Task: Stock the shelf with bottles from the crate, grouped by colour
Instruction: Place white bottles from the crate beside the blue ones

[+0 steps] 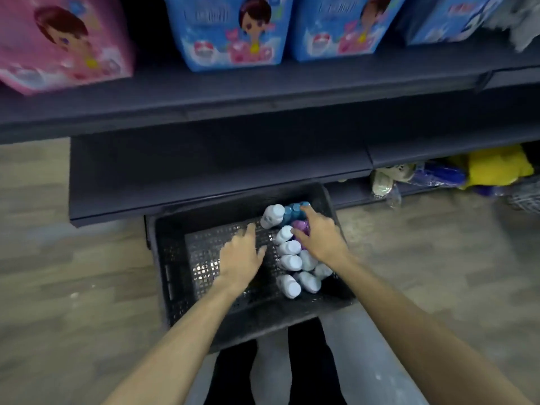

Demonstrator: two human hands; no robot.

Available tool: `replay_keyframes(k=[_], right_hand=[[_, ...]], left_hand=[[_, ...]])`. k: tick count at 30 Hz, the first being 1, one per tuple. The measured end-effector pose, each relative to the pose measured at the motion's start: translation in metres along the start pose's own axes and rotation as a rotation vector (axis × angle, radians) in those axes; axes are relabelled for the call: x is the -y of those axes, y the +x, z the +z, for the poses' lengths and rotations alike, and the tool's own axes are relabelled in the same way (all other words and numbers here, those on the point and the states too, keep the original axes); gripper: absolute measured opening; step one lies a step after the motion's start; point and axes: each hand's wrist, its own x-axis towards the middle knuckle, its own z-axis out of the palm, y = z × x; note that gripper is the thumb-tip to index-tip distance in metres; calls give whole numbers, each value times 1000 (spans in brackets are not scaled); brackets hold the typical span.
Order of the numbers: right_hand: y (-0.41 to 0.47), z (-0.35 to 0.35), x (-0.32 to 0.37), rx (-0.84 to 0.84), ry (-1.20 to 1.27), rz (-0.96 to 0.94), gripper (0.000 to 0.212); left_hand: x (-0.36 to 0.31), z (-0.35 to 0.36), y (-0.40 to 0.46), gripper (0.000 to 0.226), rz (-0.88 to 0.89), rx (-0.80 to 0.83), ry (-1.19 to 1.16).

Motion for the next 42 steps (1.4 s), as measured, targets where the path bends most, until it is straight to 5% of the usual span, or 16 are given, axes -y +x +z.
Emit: replay_keyframes(k=[15, 21, 27, 42], right_hand=[[137, 126, -68, -33, 9, -87, 40], [120, 137, -89, -33, 69, -90, 49], [124, 145, -96, 99, -12, -76, 56], [129, 170, -96, 72, -96, -60, 47]], left_hand=[[25, 150, 99, 45, -117, 78, -74], [24, 172, 146, 75, 4, -79, -3], [32, 185, 163, 79, 124, -108, -2], [29, 228, 195, 69, 70, -40, -468]])
